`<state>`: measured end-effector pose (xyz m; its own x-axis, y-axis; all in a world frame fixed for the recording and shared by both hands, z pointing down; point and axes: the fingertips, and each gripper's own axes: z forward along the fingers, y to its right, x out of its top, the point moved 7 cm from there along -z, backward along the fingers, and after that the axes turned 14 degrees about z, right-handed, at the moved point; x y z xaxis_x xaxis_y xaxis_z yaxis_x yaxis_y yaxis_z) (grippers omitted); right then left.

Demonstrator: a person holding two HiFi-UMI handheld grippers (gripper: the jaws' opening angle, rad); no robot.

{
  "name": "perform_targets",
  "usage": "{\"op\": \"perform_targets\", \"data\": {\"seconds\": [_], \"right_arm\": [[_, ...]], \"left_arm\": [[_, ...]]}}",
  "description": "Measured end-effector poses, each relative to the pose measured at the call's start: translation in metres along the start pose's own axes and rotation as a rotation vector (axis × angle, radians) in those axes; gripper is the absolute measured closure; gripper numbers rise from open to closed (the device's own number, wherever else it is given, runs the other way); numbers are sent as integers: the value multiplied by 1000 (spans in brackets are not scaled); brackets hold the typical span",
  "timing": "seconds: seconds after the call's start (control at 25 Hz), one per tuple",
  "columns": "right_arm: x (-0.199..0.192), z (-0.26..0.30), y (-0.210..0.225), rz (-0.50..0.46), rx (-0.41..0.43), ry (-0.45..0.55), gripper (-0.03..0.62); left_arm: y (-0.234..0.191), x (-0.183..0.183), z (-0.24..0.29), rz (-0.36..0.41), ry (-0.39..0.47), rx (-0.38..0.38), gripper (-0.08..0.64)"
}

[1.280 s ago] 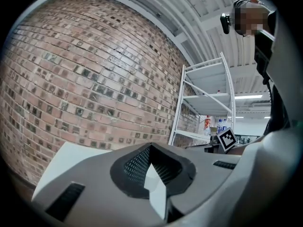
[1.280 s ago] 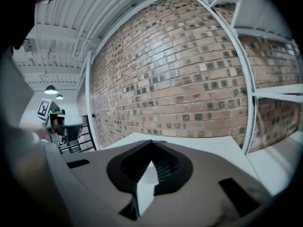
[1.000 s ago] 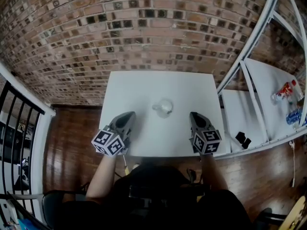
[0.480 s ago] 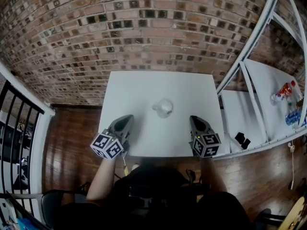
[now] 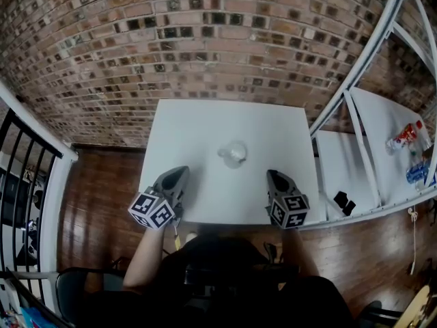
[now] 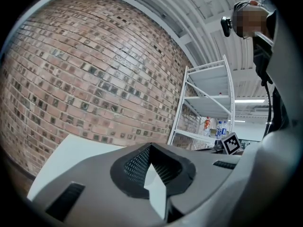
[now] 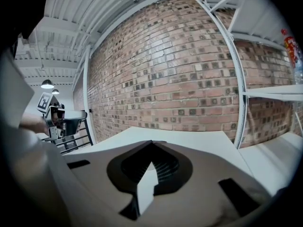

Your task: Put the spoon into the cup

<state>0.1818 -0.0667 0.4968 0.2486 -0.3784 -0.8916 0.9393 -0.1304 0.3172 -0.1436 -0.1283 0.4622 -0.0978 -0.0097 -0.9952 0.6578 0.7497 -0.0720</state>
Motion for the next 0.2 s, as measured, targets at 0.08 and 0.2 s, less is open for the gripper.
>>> {"op": "perform_targets", "data": {"seconds": [0.08,0.2], "right_arm": [[-1,-1,-2,-1,2,0,591],[-2,-3,-5,-7,4,-2,591]], "left_arm": [[1,-1,-1,-4,-3,-2,555],[2,-3,-4,-10,-7,-2,555]]}}
